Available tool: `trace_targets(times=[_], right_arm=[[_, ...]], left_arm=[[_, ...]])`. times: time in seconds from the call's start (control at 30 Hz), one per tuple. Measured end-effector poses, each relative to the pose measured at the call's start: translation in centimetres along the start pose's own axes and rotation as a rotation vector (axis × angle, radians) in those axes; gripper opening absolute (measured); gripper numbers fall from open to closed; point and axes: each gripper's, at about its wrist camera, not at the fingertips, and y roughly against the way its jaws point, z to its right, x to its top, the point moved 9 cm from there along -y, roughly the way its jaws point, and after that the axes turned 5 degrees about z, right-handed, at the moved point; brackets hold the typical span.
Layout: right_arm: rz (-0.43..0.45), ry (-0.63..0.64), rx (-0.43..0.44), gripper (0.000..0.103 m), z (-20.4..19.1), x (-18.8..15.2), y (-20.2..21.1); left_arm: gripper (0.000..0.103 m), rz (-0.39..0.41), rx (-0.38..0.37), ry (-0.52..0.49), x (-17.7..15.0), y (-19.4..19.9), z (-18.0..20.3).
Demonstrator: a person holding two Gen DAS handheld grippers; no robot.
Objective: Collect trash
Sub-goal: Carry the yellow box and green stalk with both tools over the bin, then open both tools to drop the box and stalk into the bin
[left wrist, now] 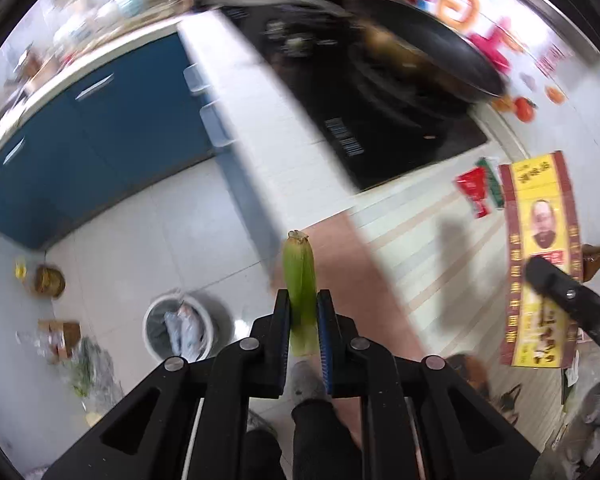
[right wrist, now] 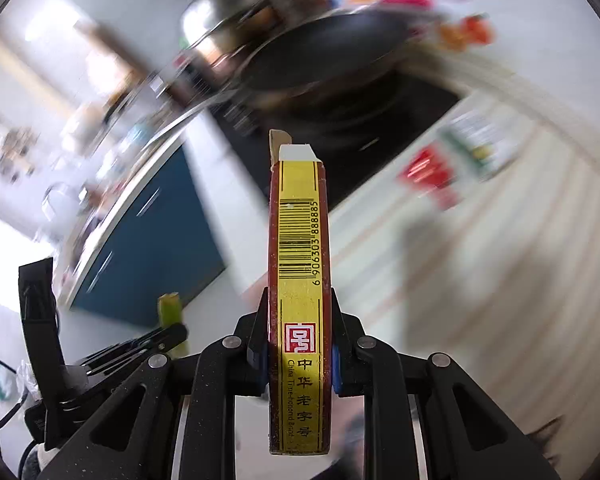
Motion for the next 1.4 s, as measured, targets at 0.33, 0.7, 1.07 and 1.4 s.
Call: trace_targets(times=[0.33, 0.7, 1.07, 1.4], right_arm=[[-0.351, 0.138, 0.098, 0.023, -14.8, -20.5, -16.3], [-0.708, 0.157, 0.074, 0.023, -15.2, -41.9, -44.6], [-0.884, 0.273, -0.073, 0.048, -10.3, -51.2, -62.2], [-0.724, 0.401, -0.113, 0.096, -11.3, -46.0, -59.2]], left_arm=[[0.01, -0.21, 0.104, 0.345, -16.0, -6.7, -23.7], [0.01, -0.408, 0.099, 0.614, -28.9, -29.3, -38.8], [0.018, -0.541, 0.048, 0.645, -32.7, -43.9, -43.8], [0.099, -0.426, 0.192, 0.599, -31.4, -38.6, -45.2]])
